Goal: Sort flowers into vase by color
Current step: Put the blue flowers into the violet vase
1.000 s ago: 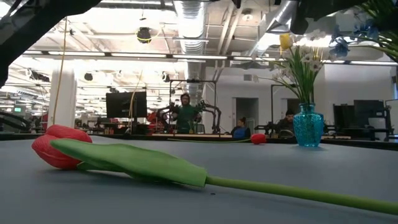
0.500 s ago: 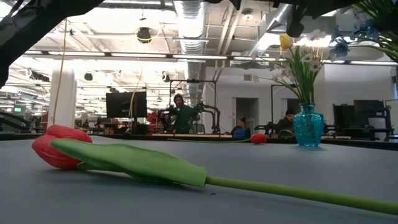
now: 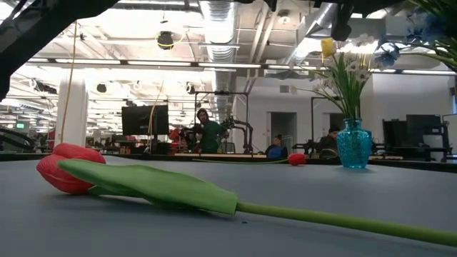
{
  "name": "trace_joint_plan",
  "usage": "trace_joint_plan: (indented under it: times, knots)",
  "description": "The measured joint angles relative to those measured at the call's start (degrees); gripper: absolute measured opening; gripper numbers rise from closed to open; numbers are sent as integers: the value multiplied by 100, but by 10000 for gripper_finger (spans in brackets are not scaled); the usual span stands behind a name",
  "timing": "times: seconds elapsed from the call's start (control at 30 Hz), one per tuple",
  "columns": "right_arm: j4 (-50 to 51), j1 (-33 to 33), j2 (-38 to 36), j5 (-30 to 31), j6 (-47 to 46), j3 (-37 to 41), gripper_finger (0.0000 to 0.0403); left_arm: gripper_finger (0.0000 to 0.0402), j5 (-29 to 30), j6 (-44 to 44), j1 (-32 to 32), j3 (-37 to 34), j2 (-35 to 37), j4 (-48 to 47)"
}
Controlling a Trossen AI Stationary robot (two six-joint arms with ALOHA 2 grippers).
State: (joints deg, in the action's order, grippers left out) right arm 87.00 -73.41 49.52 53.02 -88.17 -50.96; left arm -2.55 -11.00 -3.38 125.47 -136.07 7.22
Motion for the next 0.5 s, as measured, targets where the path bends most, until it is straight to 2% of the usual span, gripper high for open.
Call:
trace_joint_plan:
  times: [0.2,0.33,0.5]
  knots:
    - [65,0,-16,-427,176,-505,169,0,0,0,0,0,0,0]
    - [14,0,-15,-737,448,-851,173,0,6,0,-2,0,0,0]
    - [79,0,-15,-1419,465,-1184,169,0,31,72,-2,0,0,-7]
